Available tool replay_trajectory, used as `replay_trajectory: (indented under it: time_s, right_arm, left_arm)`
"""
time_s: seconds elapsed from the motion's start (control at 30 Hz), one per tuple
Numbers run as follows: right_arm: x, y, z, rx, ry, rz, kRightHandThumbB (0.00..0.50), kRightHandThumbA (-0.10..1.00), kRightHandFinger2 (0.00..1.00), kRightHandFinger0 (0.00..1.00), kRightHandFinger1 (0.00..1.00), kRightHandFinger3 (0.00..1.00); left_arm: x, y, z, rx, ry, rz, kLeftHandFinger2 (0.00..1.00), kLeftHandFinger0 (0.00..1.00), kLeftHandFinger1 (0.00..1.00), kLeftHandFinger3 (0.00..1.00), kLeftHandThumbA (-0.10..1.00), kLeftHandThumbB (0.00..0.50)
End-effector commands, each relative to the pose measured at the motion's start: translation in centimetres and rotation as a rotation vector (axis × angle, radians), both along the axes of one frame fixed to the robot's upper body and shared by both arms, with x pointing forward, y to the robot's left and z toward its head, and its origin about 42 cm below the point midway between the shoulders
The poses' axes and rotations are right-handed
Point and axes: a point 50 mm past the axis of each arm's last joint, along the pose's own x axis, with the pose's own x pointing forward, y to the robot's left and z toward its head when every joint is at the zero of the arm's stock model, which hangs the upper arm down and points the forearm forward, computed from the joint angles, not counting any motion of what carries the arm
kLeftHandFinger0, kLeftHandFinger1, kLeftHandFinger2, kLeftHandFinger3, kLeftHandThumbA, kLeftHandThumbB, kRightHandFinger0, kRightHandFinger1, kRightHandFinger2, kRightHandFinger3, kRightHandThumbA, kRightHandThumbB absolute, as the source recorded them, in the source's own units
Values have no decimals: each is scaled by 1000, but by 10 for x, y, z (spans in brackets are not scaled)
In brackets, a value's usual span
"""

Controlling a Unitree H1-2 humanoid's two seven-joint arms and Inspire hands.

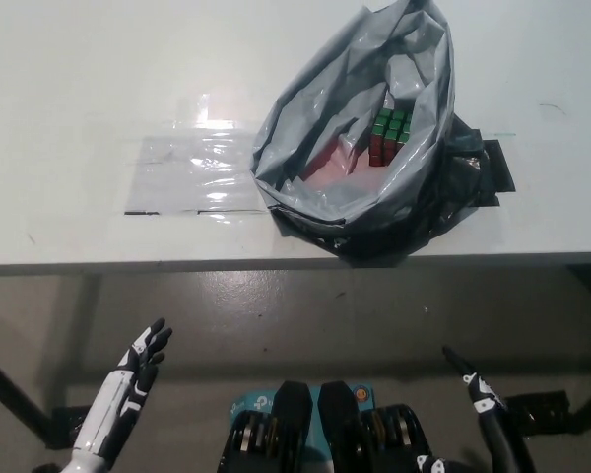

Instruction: Use the right hand to pick up a rubix's cube and place it into a plastic bag and lift the bag

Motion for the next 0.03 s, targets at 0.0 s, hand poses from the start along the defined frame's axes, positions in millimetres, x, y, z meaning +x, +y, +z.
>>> replay_trajectory:
  time_s: [0.0]
  right_arm:
    - [2,2,5,233,11,94,219,1000,1000,1000,1000,1000]
  left_arm:
    - [1,2,10,46,-19,-16,1000,1000,1000,1000,1000,256]
